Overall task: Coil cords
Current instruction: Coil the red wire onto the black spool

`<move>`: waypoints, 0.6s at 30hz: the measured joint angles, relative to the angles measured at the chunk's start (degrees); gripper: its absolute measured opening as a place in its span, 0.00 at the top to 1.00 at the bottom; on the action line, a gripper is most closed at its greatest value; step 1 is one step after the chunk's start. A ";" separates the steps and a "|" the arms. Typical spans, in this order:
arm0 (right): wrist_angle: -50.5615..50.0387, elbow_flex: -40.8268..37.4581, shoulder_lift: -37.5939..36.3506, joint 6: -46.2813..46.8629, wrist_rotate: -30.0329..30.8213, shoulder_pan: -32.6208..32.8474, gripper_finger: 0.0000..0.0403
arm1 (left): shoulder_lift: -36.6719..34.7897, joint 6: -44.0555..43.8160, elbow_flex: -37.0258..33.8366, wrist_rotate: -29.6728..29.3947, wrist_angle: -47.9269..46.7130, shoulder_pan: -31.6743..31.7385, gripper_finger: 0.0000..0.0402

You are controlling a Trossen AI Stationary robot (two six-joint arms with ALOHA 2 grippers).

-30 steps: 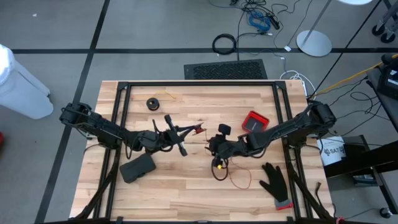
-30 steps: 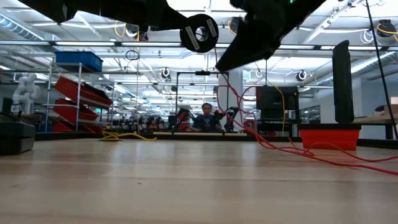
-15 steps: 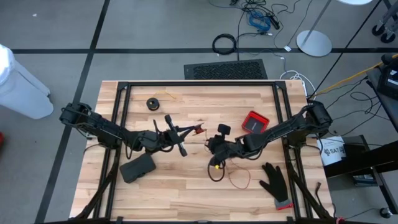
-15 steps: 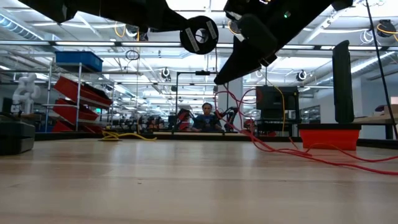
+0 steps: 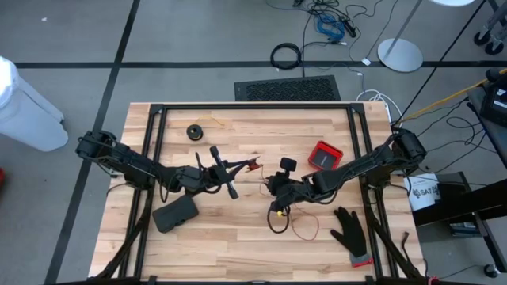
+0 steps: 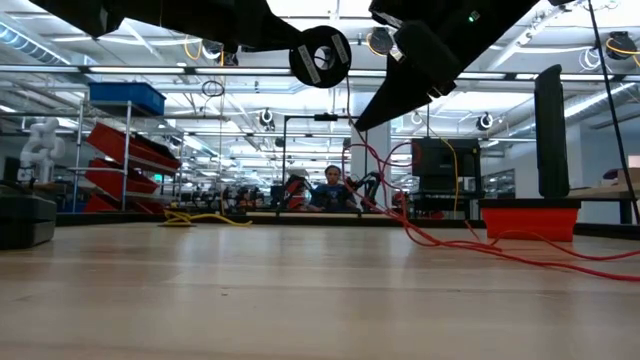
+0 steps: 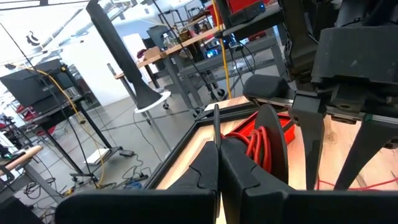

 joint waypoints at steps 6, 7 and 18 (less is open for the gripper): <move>-0.33 0.00 -0.02 0.23 1.19 -0.70 0.84 | 0.00 -0.03 0.00 0.00 0.01 0.00 1.00; -0.11 0.00 -0.02 0.23 1.13 -0.90 0.84 | 0.00 -0.07 0.00 0.00 0.02 0.00 1.00; 4.69 0.00 1.31 -1.32 -2.44 -3.03 0.84 | 0.00 -0.11 0.00 0.00 0.07 0.00 1.00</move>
